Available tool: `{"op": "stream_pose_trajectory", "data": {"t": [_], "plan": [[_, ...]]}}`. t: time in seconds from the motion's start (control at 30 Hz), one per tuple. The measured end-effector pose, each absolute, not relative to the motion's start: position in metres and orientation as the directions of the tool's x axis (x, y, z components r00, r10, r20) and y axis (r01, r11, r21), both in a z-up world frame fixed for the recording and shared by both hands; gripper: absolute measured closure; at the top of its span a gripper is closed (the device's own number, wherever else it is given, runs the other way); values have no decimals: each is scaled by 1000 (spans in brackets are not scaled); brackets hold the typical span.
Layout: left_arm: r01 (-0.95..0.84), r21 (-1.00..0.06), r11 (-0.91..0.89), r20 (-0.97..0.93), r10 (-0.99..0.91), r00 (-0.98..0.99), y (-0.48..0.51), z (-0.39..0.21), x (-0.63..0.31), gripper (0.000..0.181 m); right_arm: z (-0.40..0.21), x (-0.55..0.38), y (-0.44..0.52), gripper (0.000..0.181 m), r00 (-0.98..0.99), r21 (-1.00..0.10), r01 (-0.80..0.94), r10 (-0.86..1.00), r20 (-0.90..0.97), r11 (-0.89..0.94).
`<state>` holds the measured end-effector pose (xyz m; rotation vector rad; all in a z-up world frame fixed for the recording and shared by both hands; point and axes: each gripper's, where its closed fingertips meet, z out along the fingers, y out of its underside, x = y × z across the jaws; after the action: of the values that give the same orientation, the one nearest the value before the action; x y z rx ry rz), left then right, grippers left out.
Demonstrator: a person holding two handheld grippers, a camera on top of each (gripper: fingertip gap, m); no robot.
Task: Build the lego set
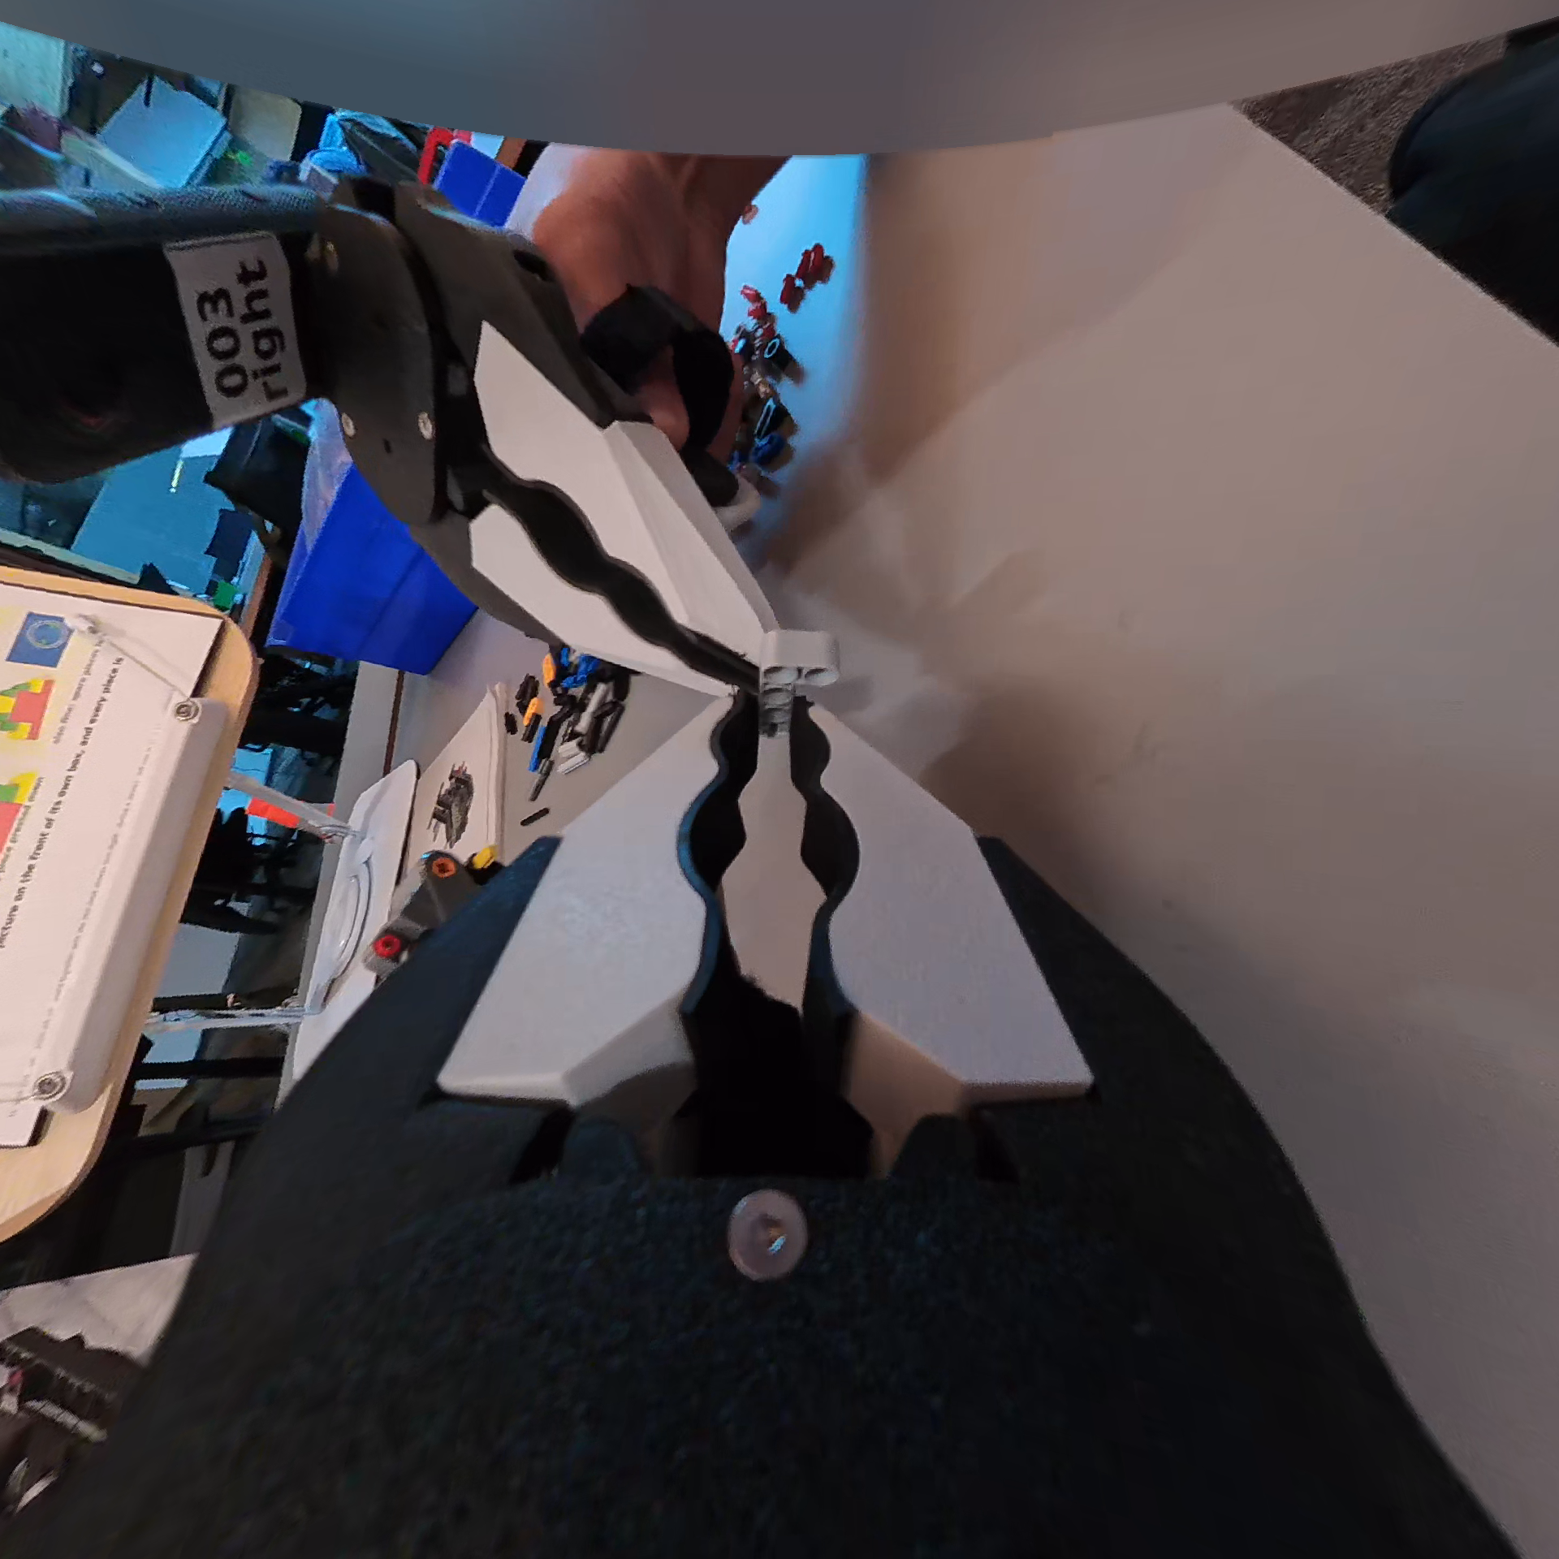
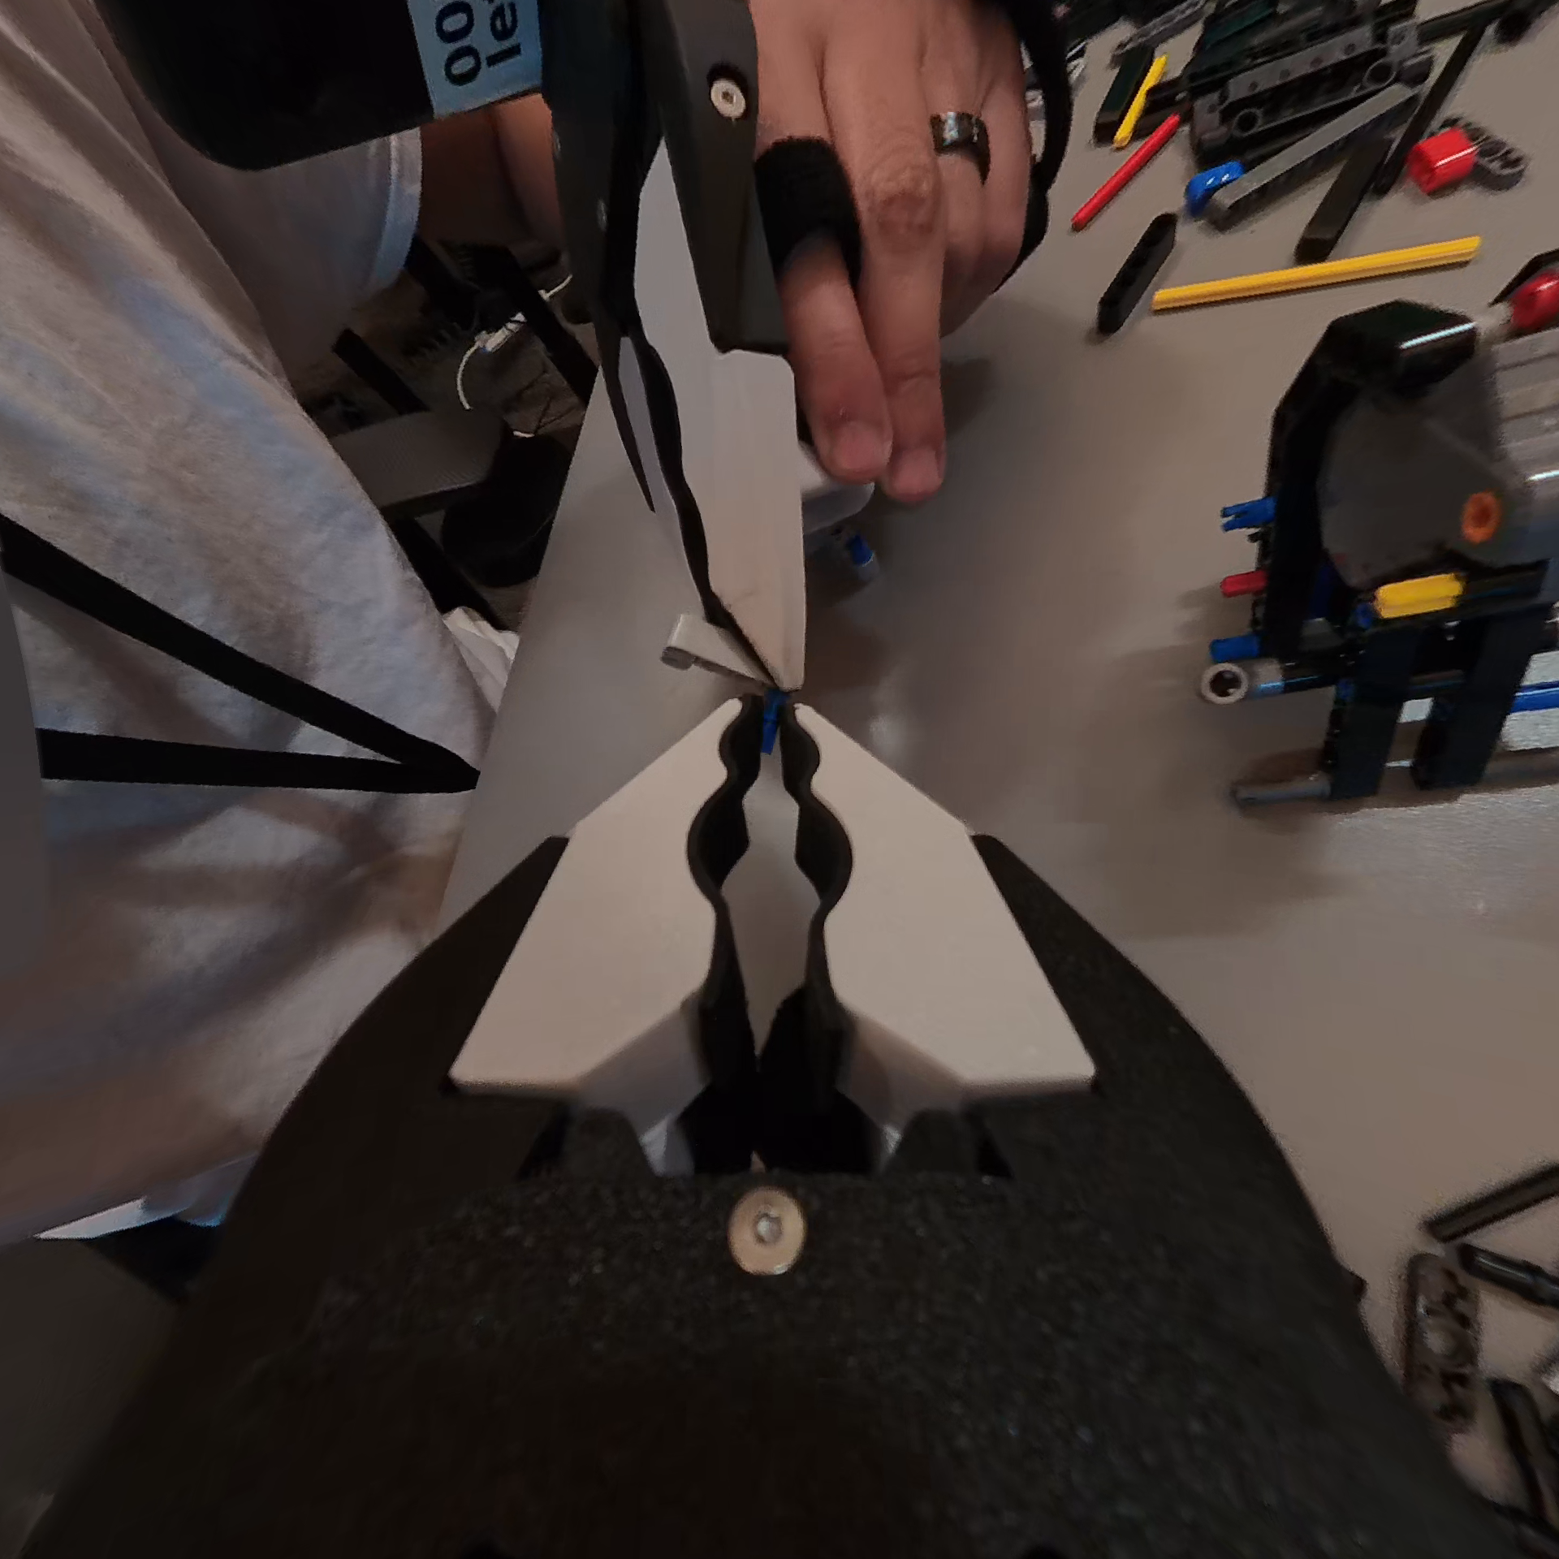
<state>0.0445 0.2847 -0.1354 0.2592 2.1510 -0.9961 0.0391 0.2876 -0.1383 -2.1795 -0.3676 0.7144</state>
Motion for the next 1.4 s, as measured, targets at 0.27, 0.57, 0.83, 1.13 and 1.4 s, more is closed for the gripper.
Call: {"op": "stream_pose_trajectory", "data": {"t": [0.27,0.57,0.83,1.13,1.4], "plan": [[439,-700,563,-618,-170,-767,276,-118,33,176,-118,27,280,178,634,-761,-123,539,-554,-637],[366,-819,441,-499,-234,-834,275,-101,30,176,-102,25,281,179,570,-760,-210,554,-606,-615],[411,-663,626,-635,-179,-751,280,-123,39,175,-124,34,287,179,634,-697,-218,444,-633,-683],[397,-590,703,-644,-114,-757,283,-146,42,175,-146,37,288,178,756,-726,-66,441,-484,-684],[368,-585,723,-616,-101,-781,284,-154,42,175,-155,38,289,177,778,-708,-41,422,-465,-705]]}}
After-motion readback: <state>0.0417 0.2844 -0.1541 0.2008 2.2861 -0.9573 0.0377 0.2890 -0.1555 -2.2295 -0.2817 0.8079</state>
